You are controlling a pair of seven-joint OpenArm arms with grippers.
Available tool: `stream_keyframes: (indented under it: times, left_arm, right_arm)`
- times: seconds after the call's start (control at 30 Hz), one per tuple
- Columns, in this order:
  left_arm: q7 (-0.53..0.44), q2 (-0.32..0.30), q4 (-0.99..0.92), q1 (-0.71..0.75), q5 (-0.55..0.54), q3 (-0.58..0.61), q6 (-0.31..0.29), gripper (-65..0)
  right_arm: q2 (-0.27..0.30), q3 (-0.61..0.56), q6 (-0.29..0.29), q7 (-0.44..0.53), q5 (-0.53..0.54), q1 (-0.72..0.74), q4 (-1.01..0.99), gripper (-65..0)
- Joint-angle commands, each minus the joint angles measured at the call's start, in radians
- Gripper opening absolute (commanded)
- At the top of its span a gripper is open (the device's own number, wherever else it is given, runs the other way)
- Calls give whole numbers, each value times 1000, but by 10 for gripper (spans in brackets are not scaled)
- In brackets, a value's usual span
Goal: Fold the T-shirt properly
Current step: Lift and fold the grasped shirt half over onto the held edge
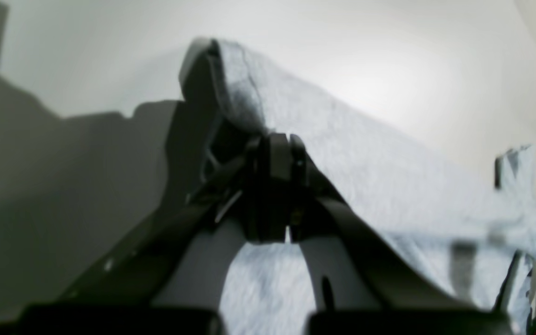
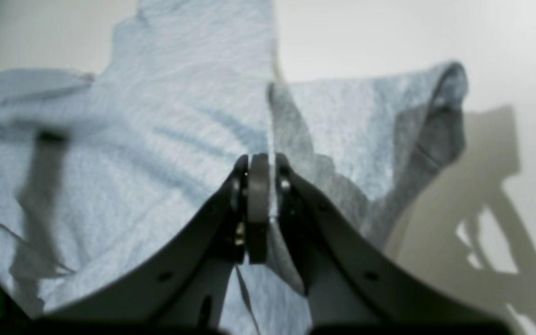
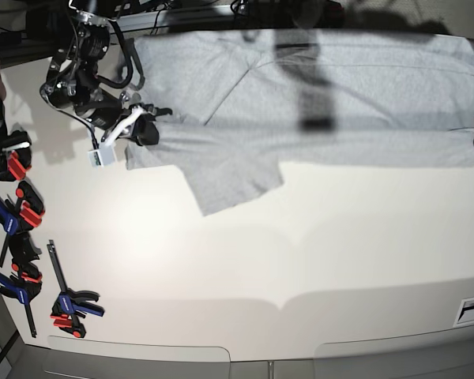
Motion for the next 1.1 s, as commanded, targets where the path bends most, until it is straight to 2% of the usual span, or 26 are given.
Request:
stream_keyframes:
  times: [0.0,0.2,0.4,0.57,0.73,0.8,1.0,1.03,1.07]
  left_arm:
    - [-11,-34,26,3,-31,-31,-12,-650]
    - [11,-33,53,62,-58,-77,-12,-650]
    - [68,-25,52,80,-58,-77,-12,-650]
    - [108,-8,52,80,-56,-77,-12,-650]
    - [105,5,52,80,-50,-77,-12,-650]
    - [105,5,52,80,-50,-77,-12,-650]
    - [98,5,52,80,-51,-77,-12,-649]
    - [98,5,52,80,-51,-77,-12,-629]
    - [96,5,52,80,-51,-77,-12,-601]
  right_arm:
    - [11,5,9,19,40,6,19,-650]
    - [11,5,9,-22,138,-19,32,-650]
    - [11,5,9,-29,139,-79,129,-650]
    - [11,5,9,-27,105,-96,145,-650]
    - [11,5,9,-7,-2,-96,145,-650]
    - [11,5,-28,-9,-30,-96,145,-650]
    - [-15,5,-33,-11,-29,-96,145,-650]
    - [-27,5,-33,-8,-29,-96,145,-650]
    - [-39,5,-33,0,-29,-96,145,-585]
